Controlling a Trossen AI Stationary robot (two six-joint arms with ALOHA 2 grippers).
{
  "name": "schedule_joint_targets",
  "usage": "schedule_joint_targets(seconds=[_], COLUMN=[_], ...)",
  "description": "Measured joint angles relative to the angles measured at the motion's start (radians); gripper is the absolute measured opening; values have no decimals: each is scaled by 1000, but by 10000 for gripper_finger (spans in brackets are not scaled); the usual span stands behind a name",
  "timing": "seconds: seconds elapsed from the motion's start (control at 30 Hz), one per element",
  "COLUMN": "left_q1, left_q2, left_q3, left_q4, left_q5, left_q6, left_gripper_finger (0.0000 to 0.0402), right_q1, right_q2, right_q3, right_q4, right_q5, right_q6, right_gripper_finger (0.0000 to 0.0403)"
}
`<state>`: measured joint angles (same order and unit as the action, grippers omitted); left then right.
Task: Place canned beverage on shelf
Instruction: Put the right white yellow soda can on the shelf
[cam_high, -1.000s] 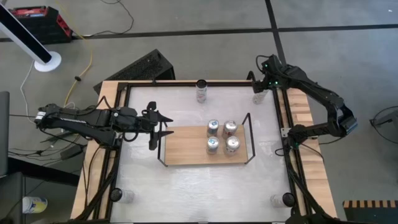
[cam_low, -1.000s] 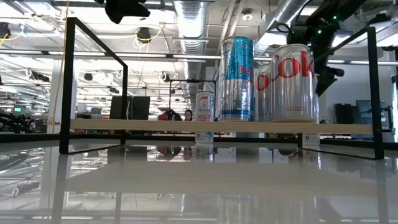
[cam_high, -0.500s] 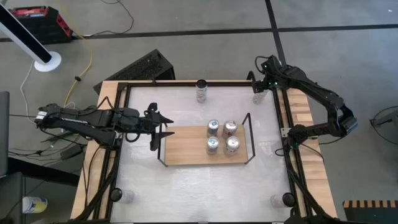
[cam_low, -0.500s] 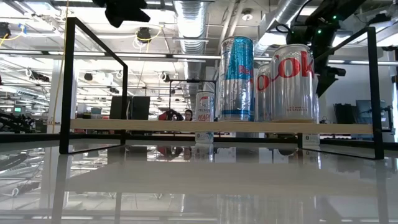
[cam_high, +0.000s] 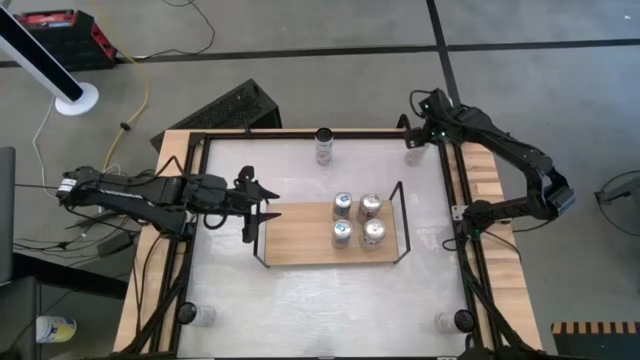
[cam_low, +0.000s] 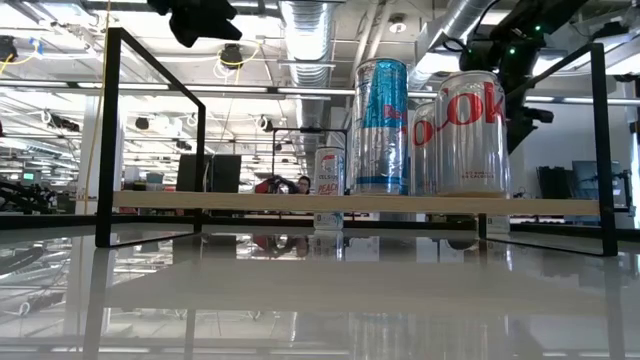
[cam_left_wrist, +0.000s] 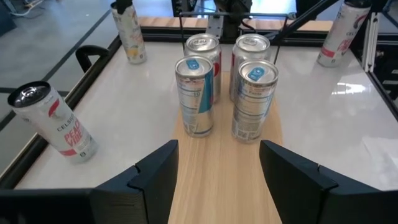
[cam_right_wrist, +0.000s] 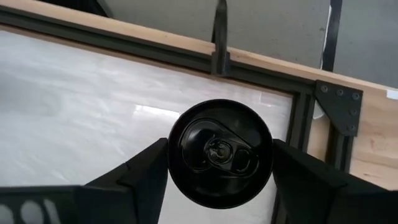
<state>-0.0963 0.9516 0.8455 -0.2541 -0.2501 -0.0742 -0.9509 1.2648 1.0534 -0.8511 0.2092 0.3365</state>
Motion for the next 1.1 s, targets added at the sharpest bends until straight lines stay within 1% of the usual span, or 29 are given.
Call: schedule_joint_targets(seconds=[0.13, 0.23, 0.43, 0.53, 0.8, 0.93, 1.1], left_q1=[0, 0, 0, 0, 0, 0, 0], left_q2=[0, 0, -3, -3, -3, -3, -3], left_q3=[0, 0, 0, 0, 0, 0, 0], left_q4=[2, 17, 38, 36, 36, 36, 36], left_q5=[0, 0, 0, 2, 2, 1, 1], left_q6=[2, 10, 9, 1, 1, 2, 2], left_gripper_finger=[211, 211, 211, 211, 211, 211, 211], right_q1=[25, 52, 145, 206, 386, 511, 680], right_q2=[-2, -2, -3, -3, -4, -2, -1], right_q3=[19, 60, 198, 263, 428, 499, 550], right_q4=[9, -19, -142, -160, -163, -159, -76], right_q5=[-1, -1, -2, -8, -7, -7, -5], right_q6=[4, 3, 4, 5, 33, 37, 41], right_gripper_finger=[271, 271, 271, 271, 271, 271, 271])
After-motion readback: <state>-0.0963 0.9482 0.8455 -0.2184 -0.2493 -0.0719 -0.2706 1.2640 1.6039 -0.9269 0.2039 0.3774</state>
